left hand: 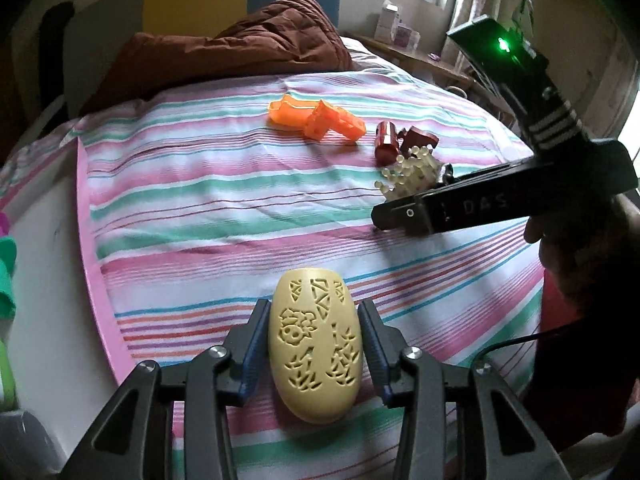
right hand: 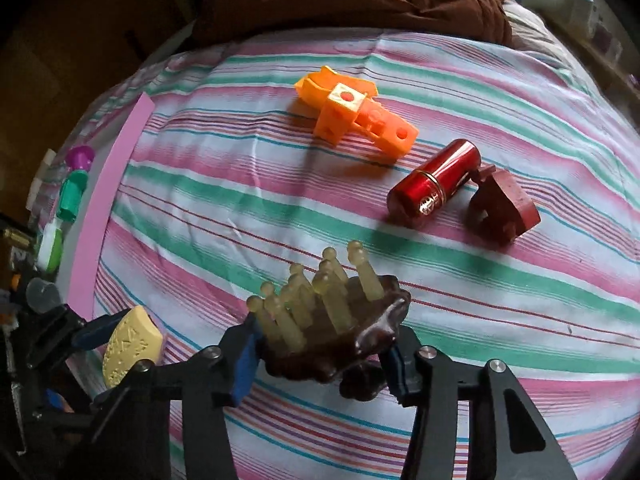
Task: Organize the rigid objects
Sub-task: 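Lift the soap with the left gripper while the right gripper grasps the brown peg comb, then carry the soap into the tray beside the magenta cup and open the left gripper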
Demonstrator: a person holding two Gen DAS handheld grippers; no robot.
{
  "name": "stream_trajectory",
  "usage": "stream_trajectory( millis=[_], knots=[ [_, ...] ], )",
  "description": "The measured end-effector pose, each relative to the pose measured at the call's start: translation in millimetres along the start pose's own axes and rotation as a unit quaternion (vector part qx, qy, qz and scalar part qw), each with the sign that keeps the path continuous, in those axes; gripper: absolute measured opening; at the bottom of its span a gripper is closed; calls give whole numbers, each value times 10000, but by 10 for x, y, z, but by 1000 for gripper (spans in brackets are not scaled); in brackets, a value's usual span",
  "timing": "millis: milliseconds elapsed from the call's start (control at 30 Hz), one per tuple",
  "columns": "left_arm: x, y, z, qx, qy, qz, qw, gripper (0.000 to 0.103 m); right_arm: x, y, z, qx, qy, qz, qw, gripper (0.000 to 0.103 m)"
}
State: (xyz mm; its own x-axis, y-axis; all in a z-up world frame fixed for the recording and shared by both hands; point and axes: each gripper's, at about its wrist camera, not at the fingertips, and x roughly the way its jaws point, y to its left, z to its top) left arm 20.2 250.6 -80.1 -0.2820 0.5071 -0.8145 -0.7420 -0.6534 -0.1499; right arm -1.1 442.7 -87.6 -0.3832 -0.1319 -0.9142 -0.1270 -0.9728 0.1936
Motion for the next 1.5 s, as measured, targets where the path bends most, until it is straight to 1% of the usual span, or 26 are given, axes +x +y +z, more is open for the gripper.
stream_trajectory(
  millis=[100,233,300,367,433,567,733,833,933,1033,1133,1233,1333,1400,1467,1500],
  knots=[
    [-68,17,-5,-39,-79,-31,10000,44,-3,7,-8,-44,-22,-98,9999,48],
    [-218,20,26,-88,-258,-156,9995,44,-10,19,-14,-123,-32,-161,9998,48],
    [-278,34,45,-133,-320,-190,9992,44,-12,57,-20,-294,-49,-311,9991,47],
    [-355,79,71,-243,-392,-241,9986,44,-8,100,-36,-455,-58,-435,9980,47],
    [-420,139,95,-349,-445,-255,9981,44,1,112,-35,-461,-58,-423,9980,48],
    [-562,367,157,-687,-506,-266,9960,44,-2,71,-24,-366,-61,-354,9987,48],
    [-748,828,294,-1248,-603,-196,9902,44,15,110,-33,-330,-101,-377,9987,48],
    [-825,1174,414,-1544,-630,-52,9860,44,18,129,-39,-424,-113,-440,9981,48],
    [-832,1583,553,-1812,-595,168,9815,44,16,138,-41,-493,-113,-473,9976,48],
    [-733,1884,643,-1963,-442,423,9786,44,20,162,-44,-551,-125,-513,9971,48],
    [-554,2204,730,-2214,-258,562,9732,44,39,165,-14,-566,-126,-514,9970,48],
    [-420,2389,811,-2265,-184,797,9706,44,38,172,-18,-536,-138,-542,9970,48],
    [-299,2539,855,-2349,-148,897,9678,44,36,177,-22,-559,-144,-558,9968,48],
    [-200,2586,890,-2281,-75,972,9687,44,57,194,-10,-572,-145,-571,9966,48],
    [-115,2673,887,-2384,13,1190,9639,44,57,196,-12,-566,-145,-571,9967,48],
    [-76,2713,888,-2463,38,1192,9618,44,58,196,-9,-562,-144,-567,9967,48]
  ],
)
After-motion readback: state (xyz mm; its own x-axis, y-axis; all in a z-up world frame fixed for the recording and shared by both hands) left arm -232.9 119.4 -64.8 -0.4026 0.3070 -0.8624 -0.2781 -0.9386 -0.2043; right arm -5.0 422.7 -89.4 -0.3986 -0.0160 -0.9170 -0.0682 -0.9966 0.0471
